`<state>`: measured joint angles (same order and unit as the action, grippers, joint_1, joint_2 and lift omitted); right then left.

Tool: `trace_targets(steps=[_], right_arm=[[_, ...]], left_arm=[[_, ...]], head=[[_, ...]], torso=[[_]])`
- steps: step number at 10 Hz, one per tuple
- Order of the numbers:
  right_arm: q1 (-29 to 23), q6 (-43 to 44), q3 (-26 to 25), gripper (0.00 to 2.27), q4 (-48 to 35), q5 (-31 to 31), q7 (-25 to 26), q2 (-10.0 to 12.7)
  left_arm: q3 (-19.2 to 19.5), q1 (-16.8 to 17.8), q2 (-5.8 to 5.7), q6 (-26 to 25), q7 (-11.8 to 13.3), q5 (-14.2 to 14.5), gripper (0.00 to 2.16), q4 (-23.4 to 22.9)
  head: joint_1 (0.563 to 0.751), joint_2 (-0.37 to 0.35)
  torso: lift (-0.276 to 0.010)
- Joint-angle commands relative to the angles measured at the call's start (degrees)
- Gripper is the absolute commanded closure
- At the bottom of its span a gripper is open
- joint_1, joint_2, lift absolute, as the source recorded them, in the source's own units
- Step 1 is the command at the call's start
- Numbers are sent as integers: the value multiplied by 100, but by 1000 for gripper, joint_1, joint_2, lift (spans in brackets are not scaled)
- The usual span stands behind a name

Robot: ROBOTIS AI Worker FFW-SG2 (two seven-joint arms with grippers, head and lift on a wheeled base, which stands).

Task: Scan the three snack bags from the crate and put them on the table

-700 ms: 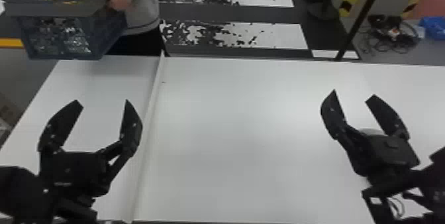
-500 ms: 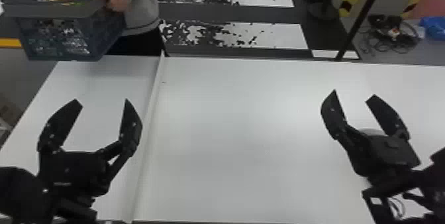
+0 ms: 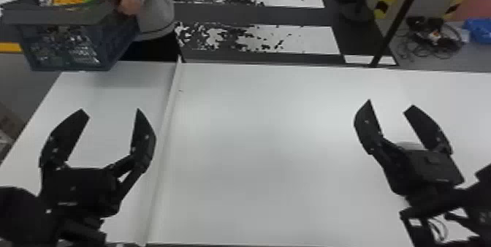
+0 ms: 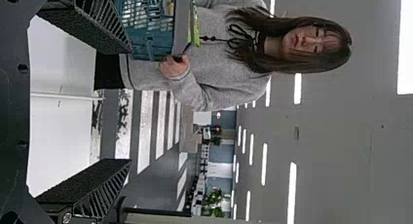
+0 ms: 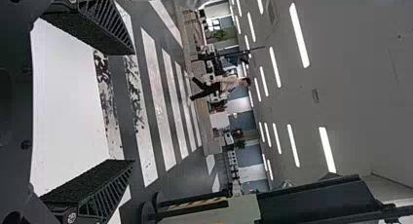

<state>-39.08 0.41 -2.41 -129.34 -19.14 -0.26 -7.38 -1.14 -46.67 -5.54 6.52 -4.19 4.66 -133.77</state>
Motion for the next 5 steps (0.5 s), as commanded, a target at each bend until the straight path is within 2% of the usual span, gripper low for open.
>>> trace_targets(steps=[1,5], right_arm=[[-12,16,-5,87,-4,-2,-1,0],[-21,16,-5,87,-4,-2,-1,0]], left_arm=[[0,-8,0,20,-3,0,76,0],[-9,-8,0,38,6,0,76,0]], head=[[695,-23],[695,-25]], torso=[[-94],[-94]])
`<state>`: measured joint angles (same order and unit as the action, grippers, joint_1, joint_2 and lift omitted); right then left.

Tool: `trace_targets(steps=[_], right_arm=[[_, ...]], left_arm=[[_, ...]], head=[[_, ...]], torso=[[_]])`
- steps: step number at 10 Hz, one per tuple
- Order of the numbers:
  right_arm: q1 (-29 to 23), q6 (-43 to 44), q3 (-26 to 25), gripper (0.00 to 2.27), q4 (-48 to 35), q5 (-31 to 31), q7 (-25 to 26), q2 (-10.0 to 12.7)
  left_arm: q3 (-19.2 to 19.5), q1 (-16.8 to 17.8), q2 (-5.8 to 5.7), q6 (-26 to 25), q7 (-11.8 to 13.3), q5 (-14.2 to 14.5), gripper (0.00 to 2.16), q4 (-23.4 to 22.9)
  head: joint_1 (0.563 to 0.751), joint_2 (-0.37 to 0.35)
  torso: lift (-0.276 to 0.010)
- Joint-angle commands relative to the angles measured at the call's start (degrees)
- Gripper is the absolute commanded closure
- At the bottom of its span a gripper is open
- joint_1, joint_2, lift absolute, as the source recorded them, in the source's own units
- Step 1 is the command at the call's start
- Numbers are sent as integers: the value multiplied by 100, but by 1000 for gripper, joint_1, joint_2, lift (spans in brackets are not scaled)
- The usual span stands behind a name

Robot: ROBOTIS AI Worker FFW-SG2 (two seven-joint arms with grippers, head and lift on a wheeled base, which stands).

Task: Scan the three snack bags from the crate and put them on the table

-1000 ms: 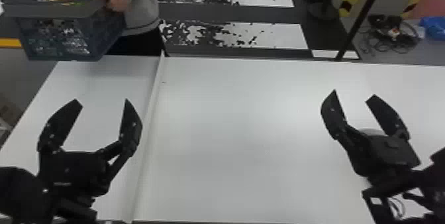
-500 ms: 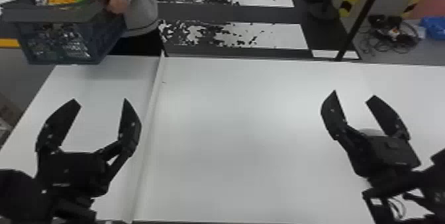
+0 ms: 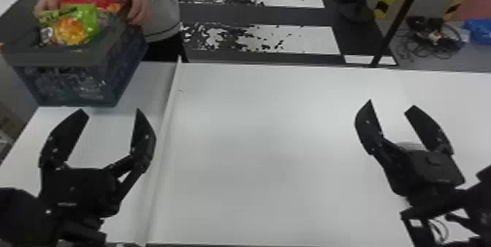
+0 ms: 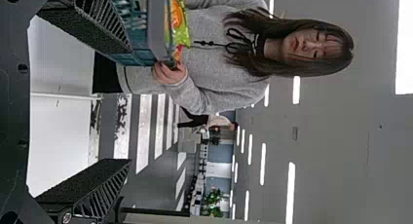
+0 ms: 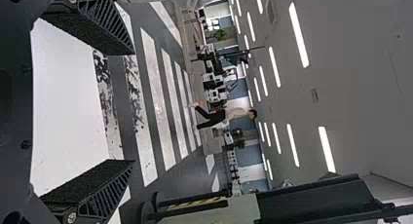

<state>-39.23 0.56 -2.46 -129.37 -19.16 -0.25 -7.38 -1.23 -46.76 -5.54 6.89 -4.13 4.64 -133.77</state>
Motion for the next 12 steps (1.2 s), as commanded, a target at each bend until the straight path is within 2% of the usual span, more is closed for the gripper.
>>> trace_targets(steps=[1,10,12], right_arm=[[-6,0,0,87,0,0,-1,0],[-6,0,27,87,9,0,-1,-9],[-6,0,70,87,9,9,-1,-18]], left_arm=[[0,0,0,18,0,2,76,0],[44,9,-35,71,-53,-33,76,62],[369,53,-53,-17,70,46,80,18]], head=[[695,-26],[695,-19],[695,-11]], torso=[[-94],[-94],[-94]])
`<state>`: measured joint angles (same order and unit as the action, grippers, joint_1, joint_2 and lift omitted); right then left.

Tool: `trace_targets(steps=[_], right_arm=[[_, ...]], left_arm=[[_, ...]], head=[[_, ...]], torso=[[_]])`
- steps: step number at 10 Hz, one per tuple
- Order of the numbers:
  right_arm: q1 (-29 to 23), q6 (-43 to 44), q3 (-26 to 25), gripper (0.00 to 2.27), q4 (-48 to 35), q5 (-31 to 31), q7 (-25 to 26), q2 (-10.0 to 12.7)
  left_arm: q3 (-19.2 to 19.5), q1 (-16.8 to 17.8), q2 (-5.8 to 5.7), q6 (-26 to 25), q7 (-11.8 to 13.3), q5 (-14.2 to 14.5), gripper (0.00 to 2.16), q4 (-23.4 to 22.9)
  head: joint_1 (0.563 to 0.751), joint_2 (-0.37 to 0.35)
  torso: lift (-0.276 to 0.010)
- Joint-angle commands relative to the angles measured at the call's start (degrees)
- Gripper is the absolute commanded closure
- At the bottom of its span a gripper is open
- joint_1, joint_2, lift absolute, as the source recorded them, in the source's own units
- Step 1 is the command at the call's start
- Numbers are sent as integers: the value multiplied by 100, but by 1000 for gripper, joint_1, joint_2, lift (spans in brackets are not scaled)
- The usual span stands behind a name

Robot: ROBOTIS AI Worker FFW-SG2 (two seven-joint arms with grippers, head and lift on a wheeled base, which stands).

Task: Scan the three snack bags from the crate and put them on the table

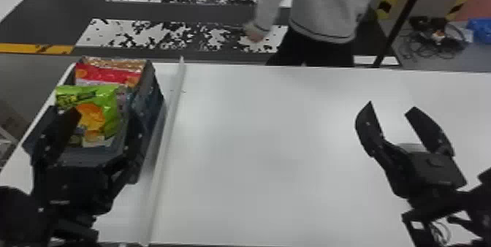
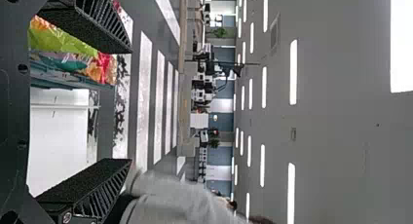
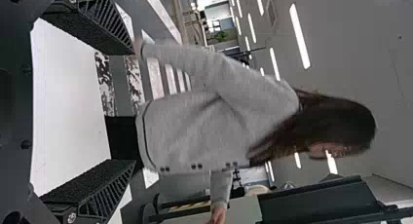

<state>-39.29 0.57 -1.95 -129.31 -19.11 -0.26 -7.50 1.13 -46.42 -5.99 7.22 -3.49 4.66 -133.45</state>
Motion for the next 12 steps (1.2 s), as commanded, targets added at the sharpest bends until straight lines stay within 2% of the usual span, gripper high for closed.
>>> trace_targets(steps=[1,2,3,5,6,7,8,9,10,11,12], right_arm=[[0,0,46,87,28,13,0,-5],[0,0,116,87,55,30,0,-5],[0,0,230,87,90,118,0,-5],[27,0,626,87,169,426,0,-32],[71,18,775,87,222,531,0,-23],[115,0,863,87,248,602,0,-23],[150,0,872,87,248,602,9,-23],[194,0,872,87,248,602,17,-23],[255,0,872,87,283,602,17,-41],[273,0,863,87,301,593,26,-41],[282,0,854,87,310,602,26,-41]], left_arm=[[511,62,-17,-121,261,378,80,-15],[1029,159,-17,-630,630,853,83,-32],[1504,317,10,-1439,929,1248,83,-120],[2330,722,27,-3285,1395,1741,83,-384],[2558,994,27,-3988,1526,1811,80,-410],[2734,1275,18,-4603,1816,1811,80,-296],[3015,1645,18,-5359,2291,1802,80,-85],[3376,1961,-17,-5798,3012,1899,80,143],[3727,2304,-87,-6326,3812,1872,83,389],[3850,2479,-280,-6466,4189,1784,83,521],[3921,2523,-368,-6431,4356,1741,83,592]], head=[[695,4],[695,19],[695,54],[695,152],[695,176],[695,232],[695,265],[695,280],[695,284],[695,287],[695,300]], torso=[[-94],[-94],[-94],[-94],[-94],[-94],[-94],[-94],[-94],[-94],[-94]])
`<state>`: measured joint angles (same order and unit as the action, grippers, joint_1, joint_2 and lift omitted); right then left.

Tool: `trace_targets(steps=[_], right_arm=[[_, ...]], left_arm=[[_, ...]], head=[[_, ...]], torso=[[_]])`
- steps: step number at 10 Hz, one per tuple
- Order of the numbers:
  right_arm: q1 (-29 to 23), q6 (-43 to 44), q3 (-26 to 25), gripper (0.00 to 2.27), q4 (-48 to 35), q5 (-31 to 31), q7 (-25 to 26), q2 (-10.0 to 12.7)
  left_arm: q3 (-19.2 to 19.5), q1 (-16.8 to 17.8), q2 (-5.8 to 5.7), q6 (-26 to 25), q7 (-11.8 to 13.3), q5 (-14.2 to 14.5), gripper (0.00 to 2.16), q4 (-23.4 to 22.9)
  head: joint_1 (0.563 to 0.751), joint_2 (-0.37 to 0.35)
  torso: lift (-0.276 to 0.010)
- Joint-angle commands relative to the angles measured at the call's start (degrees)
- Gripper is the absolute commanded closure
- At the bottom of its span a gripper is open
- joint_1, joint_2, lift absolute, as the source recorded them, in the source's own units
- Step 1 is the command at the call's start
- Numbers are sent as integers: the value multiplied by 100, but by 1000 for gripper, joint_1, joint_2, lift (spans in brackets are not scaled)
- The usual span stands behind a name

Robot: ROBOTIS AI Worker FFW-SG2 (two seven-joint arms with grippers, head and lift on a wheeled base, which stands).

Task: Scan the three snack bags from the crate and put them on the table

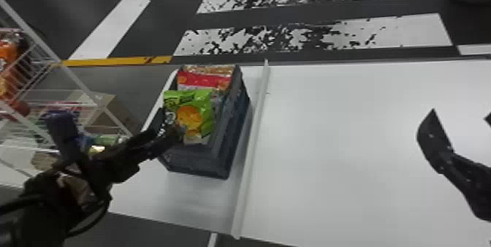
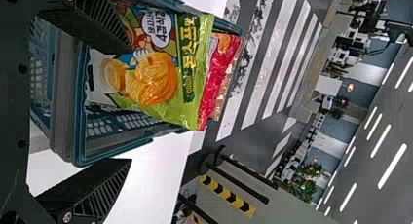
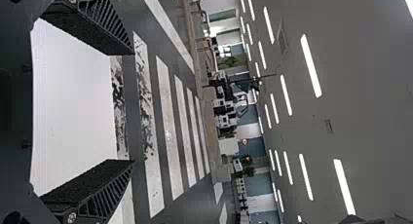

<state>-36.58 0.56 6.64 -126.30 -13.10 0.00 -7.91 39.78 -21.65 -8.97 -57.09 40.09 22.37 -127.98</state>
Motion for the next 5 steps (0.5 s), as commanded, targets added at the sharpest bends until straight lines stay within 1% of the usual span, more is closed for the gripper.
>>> trace_targets(steps=[1,2,3,4,5], right_arm=[[19,0,4,87,27,1,0,0],[19,0,12,87,44,18,0,0],[19,0,12,87,71,18,0,0],[19,0,12,87,115,10,0,-18],[28,88,21,87,185,10,0,-35]], left_arm=[[135,152,-105,35,78,-57,83,116],[135,266,-272,17,105,-101,83,291],[179,424,-316,0,157,-92,80,432],[215,556,-386,0,122,-145,80,494],[188,811,-474,-18,96,-268,80,678]], head=[[695,307],[695,319],[695,333],[695,342],[695,346]], torso=[[-94],[-94],[-94],[-94],[-94]])
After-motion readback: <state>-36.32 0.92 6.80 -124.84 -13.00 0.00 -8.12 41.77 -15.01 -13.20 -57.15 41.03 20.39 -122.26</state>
